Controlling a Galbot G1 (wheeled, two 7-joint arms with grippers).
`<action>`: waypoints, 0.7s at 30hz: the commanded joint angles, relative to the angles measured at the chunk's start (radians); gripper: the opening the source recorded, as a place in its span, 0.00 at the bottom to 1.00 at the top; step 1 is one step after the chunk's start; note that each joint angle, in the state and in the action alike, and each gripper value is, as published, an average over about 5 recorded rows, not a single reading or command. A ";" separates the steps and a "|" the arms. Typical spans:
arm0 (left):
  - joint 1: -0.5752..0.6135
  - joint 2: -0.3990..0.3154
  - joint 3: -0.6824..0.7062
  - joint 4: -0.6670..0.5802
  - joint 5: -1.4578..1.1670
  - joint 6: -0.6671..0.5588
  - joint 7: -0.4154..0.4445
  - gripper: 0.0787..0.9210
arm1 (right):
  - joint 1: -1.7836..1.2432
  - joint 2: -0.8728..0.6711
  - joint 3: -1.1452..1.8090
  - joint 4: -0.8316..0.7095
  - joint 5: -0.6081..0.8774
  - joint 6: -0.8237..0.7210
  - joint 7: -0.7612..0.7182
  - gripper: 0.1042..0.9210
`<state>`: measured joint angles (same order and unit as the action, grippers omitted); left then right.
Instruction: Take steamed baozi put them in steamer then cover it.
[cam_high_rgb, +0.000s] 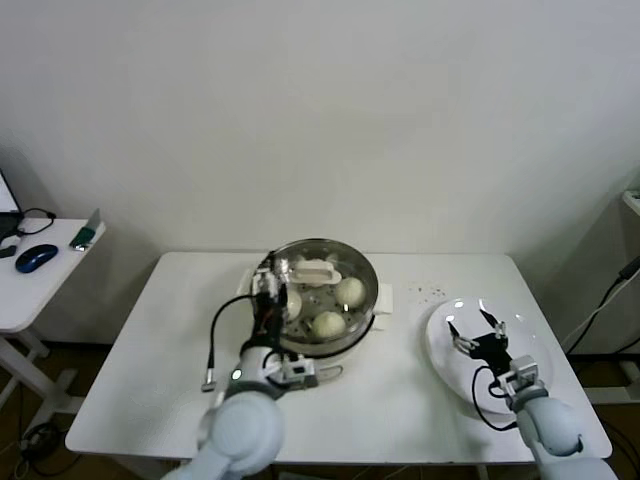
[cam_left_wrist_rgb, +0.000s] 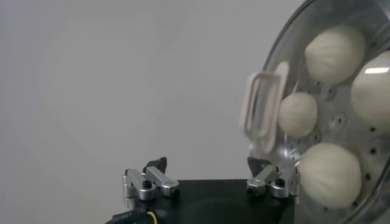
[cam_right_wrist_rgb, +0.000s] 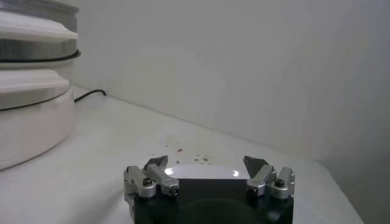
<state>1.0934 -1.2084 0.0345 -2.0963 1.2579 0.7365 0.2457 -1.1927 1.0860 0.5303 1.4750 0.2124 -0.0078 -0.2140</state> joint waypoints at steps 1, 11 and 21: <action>0.277 0.043 -0.412 -0.129 -0.670 -0.329 -0.400 0.88 | -0.022 0.002 0.028 0.030 0.014 0.004 -0.005 0.88; 0.510 -0.085 -0.781 -0.059 -1.232 -0.737 -0.473 0.88 | -0.066 0.038 0.058 0.051 0.024 0.040 -0.024 0.88; 0.538 -0.188 -0.802 0.130 -1.335 -0.921 -0.381 0.88 | -0.108 0.061 0.086 0.077 0.049 0.080 -0.034 0.88</action>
<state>1.5167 -1.2978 -0.5945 -2.1070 0.2416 0.3177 -0.1235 -1.2678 1.1306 0.5962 1.5352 0.2424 0.0444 -0.2409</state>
